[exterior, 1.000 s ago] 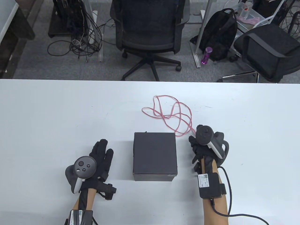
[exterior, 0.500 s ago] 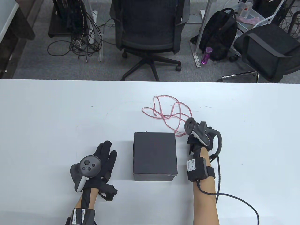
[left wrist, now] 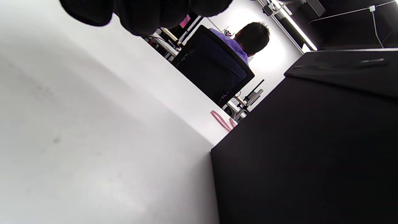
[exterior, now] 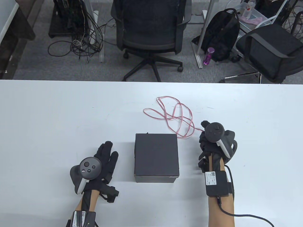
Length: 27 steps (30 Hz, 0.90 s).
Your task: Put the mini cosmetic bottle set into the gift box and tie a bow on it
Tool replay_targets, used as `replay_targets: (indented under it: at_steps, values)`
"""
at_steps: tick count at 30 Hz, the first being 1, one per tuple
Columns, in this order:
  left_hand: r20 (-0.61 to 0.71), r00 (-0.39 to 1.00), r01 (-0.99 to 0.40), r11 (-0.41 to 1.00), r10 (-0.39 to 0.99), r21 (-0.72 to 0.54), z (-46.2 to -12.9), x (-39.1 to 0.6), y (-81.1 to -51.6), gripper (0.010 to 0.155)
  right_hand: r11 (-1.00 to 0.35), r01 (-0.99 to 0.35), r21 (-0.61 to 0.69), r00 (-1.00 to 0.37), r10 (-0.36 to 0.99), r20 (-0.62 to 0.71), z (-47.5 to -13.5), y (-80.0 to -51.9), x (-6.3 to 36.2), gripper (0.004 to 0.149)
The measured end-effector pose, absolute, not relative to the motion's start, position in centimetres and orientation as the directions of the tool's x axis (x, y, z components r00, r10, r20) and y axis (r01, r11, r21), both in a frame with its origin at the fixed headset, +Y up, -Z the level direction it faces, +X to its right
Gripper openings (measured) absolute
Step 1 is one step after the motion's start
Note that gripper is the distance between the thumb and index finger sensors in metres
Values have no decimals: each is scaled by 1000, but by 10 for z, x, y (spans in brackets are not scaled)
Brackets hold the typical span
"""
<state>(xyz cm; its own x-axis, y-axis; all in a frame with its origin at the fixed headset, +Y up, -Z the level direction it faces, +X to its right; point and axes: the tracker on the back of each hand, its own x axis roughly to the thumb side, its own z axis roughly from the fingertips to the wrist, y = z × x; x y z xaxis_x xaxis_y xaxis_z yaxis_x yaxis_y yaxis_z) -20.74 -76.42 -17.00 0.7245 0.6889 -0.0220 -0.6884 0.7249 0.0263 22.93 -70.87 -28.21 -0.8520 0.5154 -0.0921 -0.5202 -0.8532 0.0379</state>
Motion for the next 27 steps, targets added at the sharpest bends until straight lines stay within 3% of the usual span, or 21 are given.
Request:
replay_targets:
  at_steps: [4,7,10,15,20,23,27]
  values:
    - [-16,713,-700,713,701,32,-170,-208,-763,72,-625,-780,16,-625,780,15,-251,-697,235,41]
    - [-16,707,-706,708,707,31,-170,-208,-763,71,-454,-891,-11,-453,888,78,-230,-695,234,38]
    - [-16,699,-715,699,715,27,-170,-208,-763,72,-364,-931,6,-358,919,166,-218,-692,231,40]
    - [-13,688,-725,688,726,25,-169,-207,-762,71,-387,-921,49,-362,894,265,-206,-684,220,44]
    - [-8,689,-724,689,725,27,-169,-208,-762,71,-536,-840,85,-478,805,352,-202,-670,207,54]
    - [-7,692,-721,692,722,26,-169,-207,-762,71,-648,-760,48,-579,708,405,-200,-663,203,61]
    - [1,691,-723,691,723,25,-169,-207,-761,71,-676,-735,-54,-633,654,414,-196,-660,200,50]
